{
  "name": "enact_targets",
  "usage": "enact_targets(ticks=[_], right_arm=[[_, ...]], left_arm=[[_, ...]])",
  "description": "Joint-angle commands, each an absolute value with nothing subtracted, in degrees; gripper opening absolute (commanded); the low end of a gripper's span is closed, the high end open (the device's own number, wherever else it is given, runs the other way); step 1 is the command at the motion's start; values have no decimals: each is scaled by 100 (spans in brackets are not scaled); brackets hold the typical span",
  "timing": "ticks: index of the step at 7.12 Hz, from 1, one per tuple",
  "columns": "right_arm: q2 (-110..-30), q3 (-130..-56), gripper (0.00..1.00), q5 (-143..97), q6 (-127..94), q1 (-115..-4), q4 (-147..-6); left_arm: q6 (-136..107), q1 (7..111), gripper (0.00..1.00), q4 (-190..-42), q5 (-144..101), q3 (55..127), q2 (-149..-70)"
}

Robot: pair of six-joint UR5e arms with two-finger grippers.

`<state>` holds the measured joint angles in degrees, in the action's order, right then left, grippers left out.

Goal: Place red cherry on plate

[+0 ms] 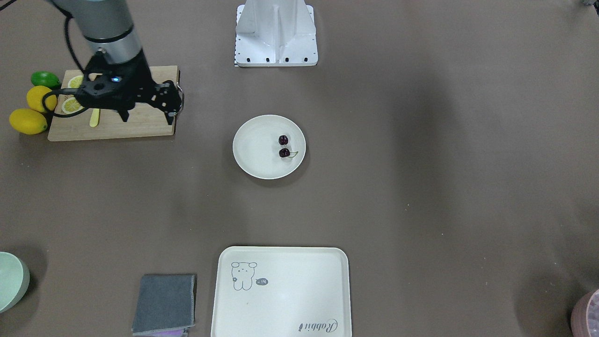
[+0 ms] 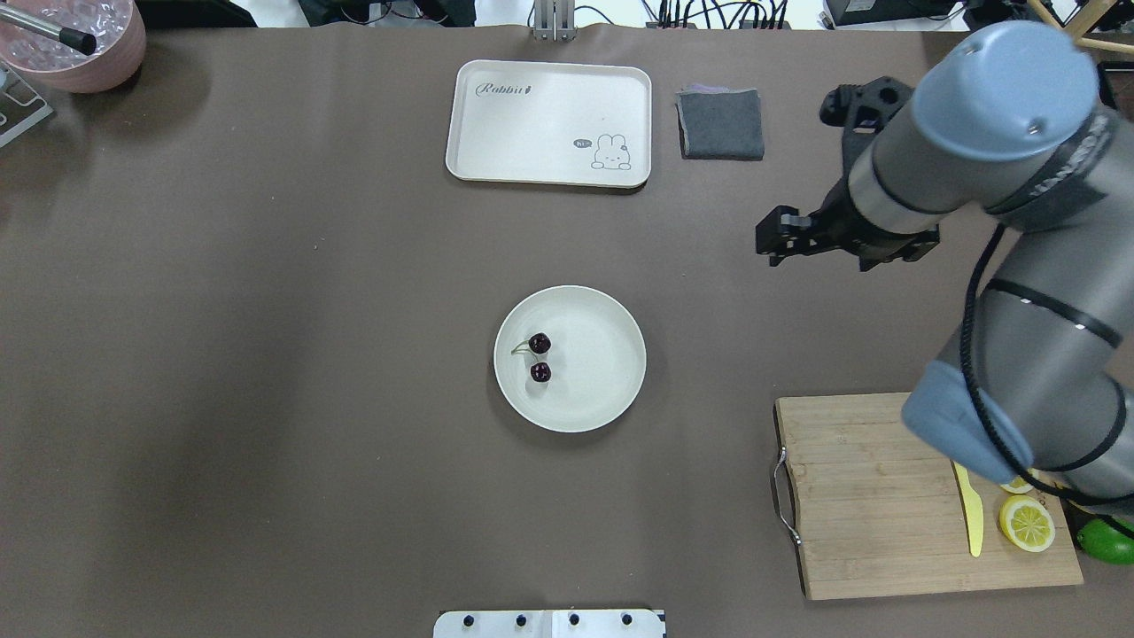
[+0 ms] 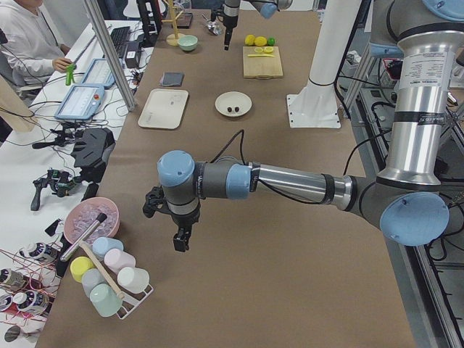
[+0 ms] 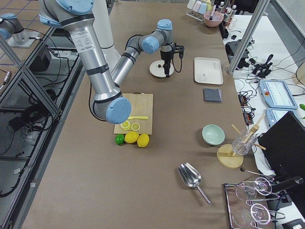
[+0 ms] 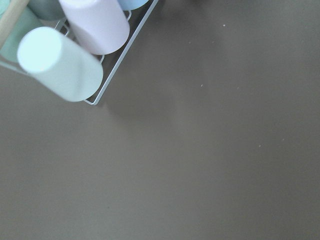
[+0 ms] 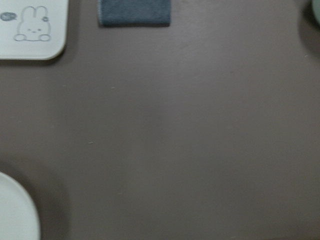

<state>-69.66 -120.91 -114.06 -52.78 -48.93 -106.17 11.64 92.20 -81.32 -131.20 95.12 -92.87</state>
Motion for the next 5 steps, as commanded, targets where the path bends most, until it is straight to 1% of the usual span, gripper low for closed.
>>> enact_targets(ticks=[1,3,5], right_arm=[[-8213,-12025,100,-12457,-2037,-6731,-10661],[-9102,-11525,100,-13007,-3,-8228,-10661],[-9622,-10814,100,-12973,2187,-9425,-10600]], left_arm=[[1371,9325,98,-7822,-13122,9510,-9220],[1371,9325,98,-7831,-13131,9510,-9123],[1371,9316,98,-7840,-13122,9510,-9123]])
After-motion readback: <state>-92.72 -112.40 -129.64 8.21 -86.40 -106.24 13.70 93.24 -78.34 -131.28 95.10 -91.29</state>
